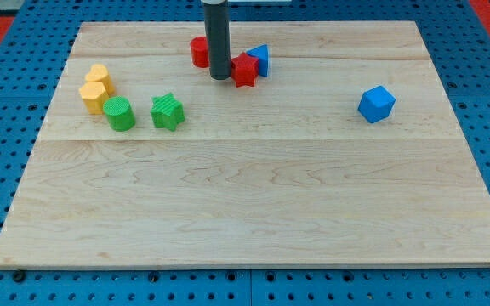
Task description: Move the red star above to the blue cube
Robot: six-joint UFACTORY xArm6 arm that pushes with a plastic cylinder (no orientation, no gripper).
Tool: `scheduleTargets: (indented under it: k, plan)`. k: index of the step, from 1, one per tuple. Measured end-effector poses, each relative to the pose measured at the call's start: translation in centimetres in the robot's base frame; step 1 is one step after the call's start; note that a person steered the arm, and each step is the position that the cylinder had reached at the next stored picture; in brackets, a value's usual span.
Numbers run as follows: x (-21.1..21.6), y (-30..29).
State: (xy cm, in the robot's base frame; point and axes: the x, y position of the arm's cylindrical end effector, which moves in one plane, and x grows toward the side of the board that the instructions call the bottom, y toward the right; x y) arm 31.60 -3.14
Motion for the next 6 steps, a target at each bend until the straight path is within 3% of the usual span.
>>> scheduleTargets:
  k: [2,4,6]
  plan:
    - [-0.9,-1.5]
    - [-1.2,7.6]
    - [2.5,18.4]
